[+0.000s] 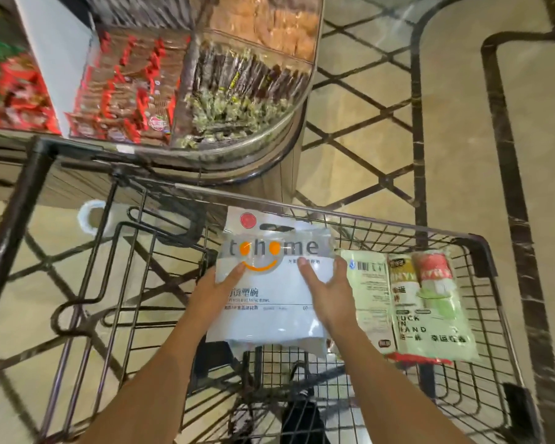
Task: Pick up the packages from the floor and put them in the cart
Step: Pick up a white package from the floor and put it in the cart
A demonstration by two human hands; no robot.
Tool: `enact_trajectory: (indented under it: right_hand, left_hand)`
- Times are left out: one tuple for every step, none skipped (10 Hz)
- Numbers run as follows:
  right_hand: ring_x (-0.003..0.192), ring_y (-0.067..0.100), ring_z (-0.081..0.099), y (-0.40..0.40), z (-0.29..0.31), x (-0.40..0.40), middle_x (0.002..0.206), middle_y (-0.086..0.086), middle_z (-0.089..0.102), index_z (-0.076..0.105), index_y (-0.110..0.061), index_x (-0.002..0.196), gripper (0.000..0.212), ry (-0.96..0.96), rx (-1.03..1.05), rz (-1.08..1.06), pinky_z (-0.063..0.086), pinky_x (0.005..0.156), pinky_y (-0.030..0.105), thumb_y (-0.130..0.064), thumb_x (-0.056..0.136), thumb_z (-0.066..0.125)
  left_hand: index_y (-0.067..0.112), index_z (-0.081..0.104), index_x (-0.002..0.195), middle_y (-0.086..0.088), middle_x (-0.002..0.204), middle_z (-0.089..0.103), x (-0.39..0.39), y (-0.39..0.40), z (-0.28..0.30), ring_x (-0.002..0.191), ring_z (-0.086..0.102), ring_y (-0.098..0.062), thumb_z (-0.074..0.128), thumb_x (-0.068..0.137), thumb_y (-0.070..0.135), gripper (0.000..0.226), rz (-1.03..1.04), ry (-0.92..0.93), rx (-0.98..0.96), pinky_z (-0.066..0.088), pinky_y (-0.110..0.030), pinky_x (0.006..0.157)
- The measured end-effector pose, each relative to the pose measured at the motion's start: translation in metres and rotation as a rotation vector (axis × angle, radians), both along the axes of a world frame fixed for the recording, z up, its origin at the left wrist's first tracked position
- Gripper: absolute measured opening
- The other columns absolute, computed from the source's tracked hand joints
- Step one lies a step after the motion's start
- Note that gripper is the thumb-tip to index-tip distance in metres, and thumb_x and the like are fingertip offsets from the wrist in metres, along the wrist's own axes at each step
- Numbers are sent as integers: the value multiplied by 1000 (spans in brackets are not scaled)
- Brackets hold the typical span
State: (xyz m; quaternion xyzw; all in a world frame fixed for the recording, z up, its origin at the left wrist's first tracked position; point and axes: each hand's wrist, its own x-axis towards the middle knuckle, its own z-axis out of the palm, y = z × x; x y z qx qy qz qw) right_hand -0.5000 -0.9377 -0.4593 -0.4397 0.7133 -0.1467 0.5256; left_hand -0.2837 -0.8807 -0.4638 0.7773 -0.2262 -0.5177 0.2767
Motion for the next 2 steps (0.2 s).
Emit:
enact_trajectory:
  right_hand:
    - [132,35,56,-5,6,-1,153,6,51,26,-35,155,126,-17,53,36,44,111,54,-106,55,49]
    - [149,44,33,-16,18,-6,166,18,28,11,-30,164,126,117,104,201,31,120,59,-100,66,50]
  left_hand:
    - [24,51,140,-6,121,73,3,-5,7,106,72,-27,59,59,88,103,-44,-89,6,56,-54,97]
    - [24,29,158,-10,155,49,7,-12,26,137,52,-33,50,74,90,109,-186,-333,-18,46,-57,109]
